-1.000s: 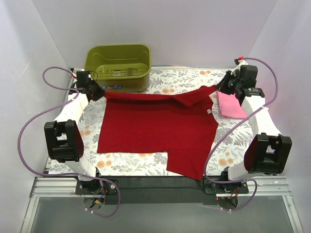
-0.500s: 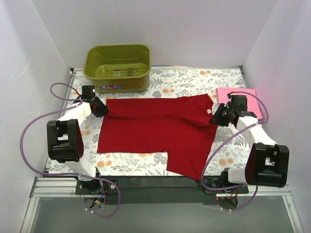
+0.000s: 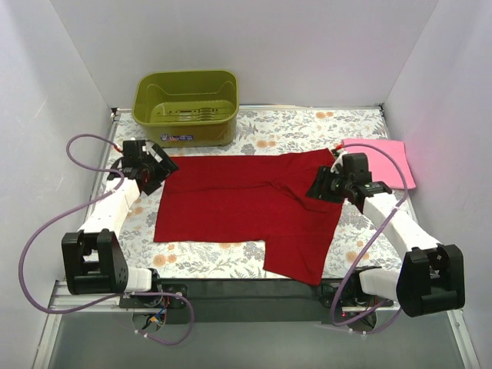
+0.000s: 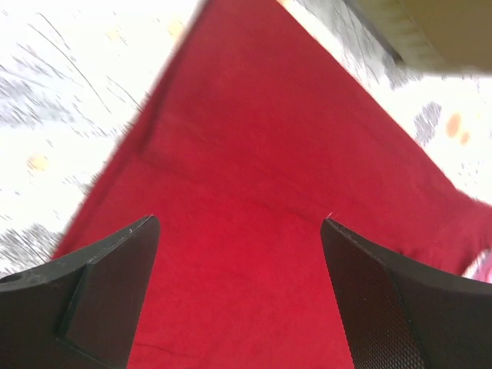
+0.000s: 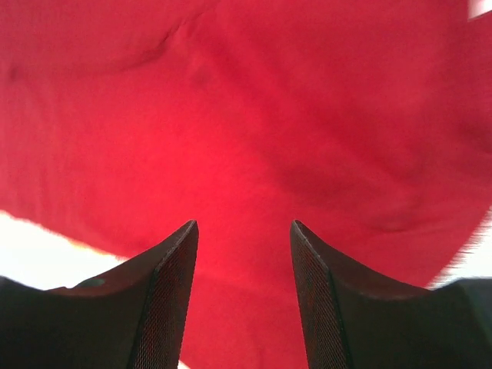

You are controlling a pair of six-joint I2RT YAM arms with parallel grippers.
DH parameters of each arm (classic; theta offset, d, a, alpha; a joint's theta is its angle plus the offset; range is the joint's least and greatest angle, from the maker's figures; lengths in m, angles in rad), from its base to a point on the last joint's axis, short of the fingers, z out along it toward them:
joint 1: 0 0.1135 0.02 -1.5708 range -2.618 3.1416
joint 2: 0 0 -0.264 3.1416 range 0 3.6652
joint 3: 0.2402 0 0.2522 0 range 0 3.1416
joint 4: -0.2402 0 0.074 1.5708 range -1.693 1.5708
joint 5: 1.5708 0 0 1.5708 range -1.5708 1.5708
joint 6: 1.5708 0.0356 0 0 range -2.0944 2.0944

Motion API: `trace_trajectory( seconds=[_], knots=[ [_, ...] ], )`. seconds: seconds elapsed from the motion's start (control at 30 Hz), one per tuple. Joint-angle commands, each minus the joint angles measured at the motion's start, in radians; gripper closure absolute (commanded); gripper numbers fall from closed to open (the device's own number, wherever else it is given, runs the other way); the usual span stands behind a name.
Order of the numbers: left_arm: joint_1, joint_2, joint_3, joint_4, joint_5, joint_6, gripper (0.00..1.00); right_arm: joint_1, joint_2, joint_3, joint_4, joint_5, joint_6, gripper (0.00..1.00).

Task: Fold and stack the t-shirts
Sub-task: Fold the tshirt

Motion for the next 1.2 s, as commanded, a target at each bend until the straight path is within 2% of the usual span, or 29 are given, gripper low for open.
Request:
trace_trajectory(
  seconds=[0.0,0.13,0.37,0.53,0.67,0.77,0.87,1.0,1.03,1.17],
  knots=[
    [-0.065,-0.040,-0.100,-0.041,0.050,-0.042,0.22,0.092,-0.008,-0.063,-0.004,-0.039,0.061,0.51],
    [-0.089,-0.040,-0.229,-0.034,0.103,-0.132,0.25,0.118,-0.004,-0.161,0.014,-0.077,0.074,0.50],
    [-0.094,-0.054,-0.365,-0.052,0.111,-0.240,0.26,0.120,0.016,-0.284,-0.010,-0.187,0.082,0.46],
    [-0.094,-0.186,-0.448,-0.202,0.074,-0.344,0.30,0.120,-0.077,-0.366,-0.115,-0.174,0.123,0.41],
    [-0.094,-0.362,-0.490,-0.305,0.056,-0.436,0.30,0.119,-0.212,-0.439,-0.165,-0.209,0.175,0.34],
    [-0.094,-0.436,-0.469,-0.353,0.006,-0.452,0.30,0.119,-0.292,-0.479,-0.171,-0.241,0.198,0.32],
    [-0.092,-0.408,-0.366,-0.350,-0.045,-0.392,0.28,0.119,-0.323,-0.395,-0.199,-0.178,0.151,0.34],
    [-0.092,-0.271,-0.208,-0.276,-0.142,-0.250,0.26,0.105,-0.240,-0.145,-0.257,0.066,0.018,0.39],
    [-0.089,-0.241,-0.180,-0.264,-0.156,-0.226,0.26,0.070,-0.191,-0.054,-0.257,0.087,-0.009,0.41],
    [-0.063,-0.112,-0.102,-0.198,-0.182,-0.142,0.27,-0.082,-0.064,0.093,-0.227,0.046,-0.093,0.52]
  ],
)
